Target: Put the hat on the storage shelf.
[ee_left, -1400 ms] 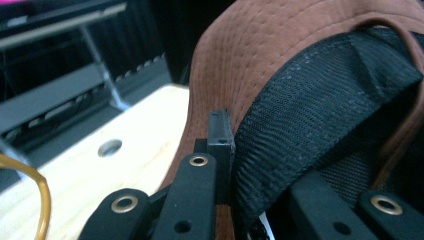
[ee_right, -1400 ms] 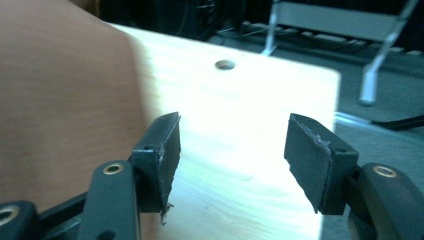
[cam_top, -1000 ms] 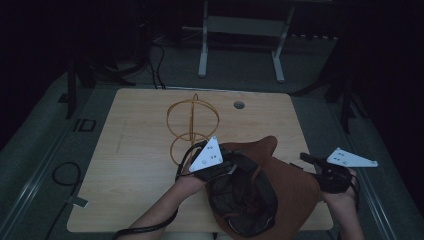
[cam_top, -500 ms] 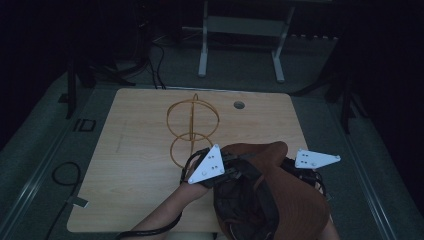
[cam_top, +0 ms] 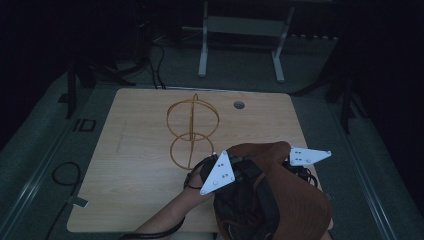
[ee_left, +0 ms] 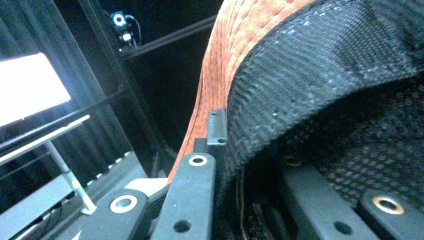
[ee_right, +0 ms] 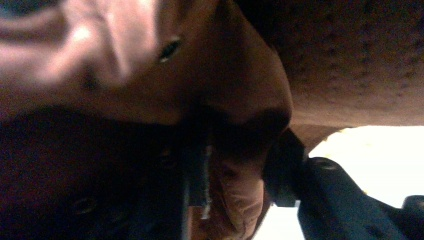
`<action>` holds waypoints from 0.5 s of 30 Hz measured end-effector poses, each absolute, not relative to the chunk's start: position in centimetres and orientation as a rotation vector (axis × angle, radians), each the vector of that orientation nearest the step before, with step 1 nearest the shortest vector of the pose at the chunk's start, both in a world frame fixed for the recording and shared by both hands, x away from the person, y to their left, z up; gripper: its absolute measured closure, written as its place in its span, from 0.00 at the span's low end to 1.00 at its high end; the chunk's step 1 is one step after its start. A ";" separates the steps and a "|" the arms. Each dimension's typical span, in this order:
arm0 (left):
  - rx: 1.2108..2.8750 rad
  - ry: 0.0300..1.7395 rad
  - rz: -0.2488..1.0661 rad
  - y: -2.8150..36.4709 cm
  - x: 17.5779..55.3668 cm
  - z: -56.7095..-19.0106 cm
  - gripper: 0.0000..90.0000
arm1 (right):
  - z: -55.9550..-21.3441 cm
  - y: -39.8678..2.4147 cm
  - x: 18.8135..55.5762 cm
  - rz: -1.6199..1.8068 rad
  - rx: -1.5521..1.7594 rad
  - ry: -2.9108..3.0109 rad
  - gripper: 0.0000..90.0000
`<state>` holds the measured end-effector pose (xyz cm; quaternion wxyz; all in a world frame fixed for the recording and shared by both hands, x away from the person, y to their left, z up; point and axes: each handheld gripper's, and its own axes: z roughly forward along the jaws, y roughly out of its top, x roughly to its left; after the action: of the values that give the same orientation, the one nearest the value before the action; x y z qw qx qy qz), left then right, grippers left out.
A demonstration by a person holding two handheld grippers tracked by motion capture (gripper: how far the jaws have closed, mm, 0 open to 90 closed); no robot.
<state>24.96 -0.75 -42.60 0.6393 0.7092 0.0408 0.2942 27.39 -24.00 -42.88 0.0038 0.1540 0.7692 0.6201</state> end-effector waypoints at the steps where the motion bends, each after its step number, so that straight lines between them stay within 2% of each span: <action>1: 1.617 0.093 0.665 -0.7 25.0 -42.6 0.95 | -42.9 -24.0 27.4 1.955 0.483 2.411 0.80; 3: 1.622 0.093 0.640 -0.6 25.1 -42.6 0.95 | -42.8 -23.9 27.4 1.958 0.479 2.410 0.84; 4: 1.626 0.089 0.635 -0.6 25.2 -42.5 0.94 | -42.8 -24.0 27.4 1.947 0.475 2.410 0.92; 9: 1.645 0.088 0.599 -0.5 25.4 -42.2 0.92 | -42.7 -24.1 27.2 1.930 0.475 2.424 0.96; 15: 1.633 0.114 0.567 -0.1 25.5 -41.6 0.69 | -42.5 -24.6 27.1 1.952 0.491 2.424 0.97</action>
<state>25.49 -0.11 -41.58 0.6477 0.7182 0.0502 0.2494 27.14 -24.63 -42.53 -0.0047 0.1557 0.7694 0.6195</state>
